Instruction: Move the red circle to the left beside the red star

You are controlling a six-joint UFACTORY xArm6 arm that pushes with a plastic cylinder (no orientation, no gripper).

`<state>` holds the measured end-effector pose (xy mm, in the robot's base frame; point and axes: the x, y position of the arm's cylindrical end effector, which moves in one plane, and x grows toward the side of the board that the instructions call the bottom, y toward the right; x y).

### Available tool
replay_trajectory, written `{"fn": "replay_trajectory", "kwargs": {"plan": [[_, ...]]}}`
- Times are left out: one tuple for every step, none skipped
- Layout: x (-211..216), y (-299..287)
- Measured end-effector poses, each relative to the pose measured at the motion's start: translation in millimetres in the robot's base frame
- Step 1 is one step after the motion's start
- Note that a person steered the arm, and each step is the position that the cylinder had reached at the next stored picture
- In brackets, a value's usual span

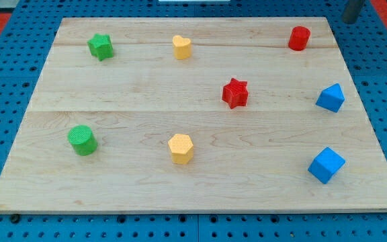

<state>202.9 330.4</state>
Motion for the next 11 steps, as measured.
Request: {"fn": "replay_trajectory", "kwargs": {"plan": [[-0.7, 0.0], [-4.1, -6.8], [-4.0, -31.7], [8.5, -65.4], [9.9, -70.4], [9.9, -70.4], [27.0, -106.5], [54.9, -146.2], [74.5, -188.7], [69.5, -225.9], [63.5, -214.6]]}}
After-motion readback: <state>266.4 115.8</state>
